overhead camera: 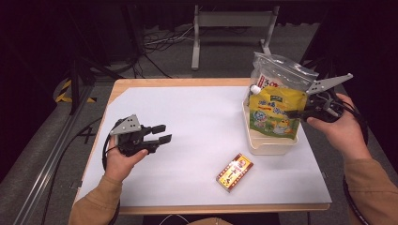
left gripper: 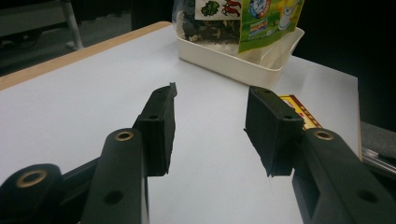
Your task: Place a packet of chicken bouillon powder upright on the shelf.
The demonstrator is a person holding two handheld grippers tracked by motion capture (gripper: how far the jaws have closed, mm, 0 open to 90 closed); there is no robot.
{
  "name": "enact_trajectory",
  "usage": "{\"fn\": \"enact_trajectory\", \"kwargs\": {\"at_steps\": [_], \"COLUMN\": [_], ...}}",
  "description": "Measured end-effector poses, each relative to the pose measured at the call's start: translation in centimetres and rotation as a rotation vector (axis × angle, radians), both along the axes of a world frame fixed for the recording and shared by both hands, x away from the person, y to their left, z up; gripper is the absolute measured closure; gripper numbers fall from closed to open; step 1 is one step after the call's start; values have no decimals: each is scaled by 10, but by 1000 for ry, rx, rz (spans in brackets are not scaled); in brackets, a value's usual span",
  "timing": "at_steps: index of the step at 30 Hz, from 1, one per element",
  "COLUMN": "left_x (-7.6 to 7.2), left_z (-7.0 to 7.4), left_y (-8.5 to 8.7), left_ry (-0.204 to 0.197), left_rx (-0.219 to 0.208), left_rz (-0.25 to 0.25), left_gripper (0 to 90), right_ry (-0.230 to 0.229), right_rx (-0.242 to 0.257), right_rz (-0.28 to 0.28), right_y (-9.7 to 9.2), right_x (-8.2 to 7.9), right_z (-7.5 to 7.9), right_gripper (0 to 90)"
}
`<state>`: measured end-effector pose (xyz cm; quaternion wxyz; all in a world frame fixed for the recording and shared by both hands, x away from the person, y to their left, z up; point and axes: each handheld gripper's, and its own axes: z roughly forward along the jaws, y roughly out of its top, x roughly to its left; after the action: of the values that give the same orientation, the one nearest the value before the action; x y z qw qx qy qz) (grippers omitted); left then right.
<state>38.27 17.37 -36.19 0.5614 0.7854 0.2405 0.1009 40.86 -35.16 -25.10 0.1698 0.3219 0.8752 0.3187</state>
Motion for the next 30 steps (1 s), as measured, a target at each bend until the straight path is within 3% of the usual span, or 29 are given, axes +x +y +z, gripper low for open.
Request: {"fn": "enact_trajectory", "kwargs": {"at_steps": [23,27,30], "left_x": [1,0,1], "left_z": [-3,-3,-3], "left_y": [-2,-2,-2], "left_ry": [16,18,16], "left_rx": [6,5,2], "left_rz": [-5,-6,-8], "left_gripper": [527,527,527], "right_ry": [-25,-16,-6], "right_rx": [0,-19,-4], "right_rz": [8,13,-1], "right_y": [-2,-1,-3], "right_x": [8,9,10], "right_z": [-22,-28,-34], "right_gripper": [825,825,825]}}
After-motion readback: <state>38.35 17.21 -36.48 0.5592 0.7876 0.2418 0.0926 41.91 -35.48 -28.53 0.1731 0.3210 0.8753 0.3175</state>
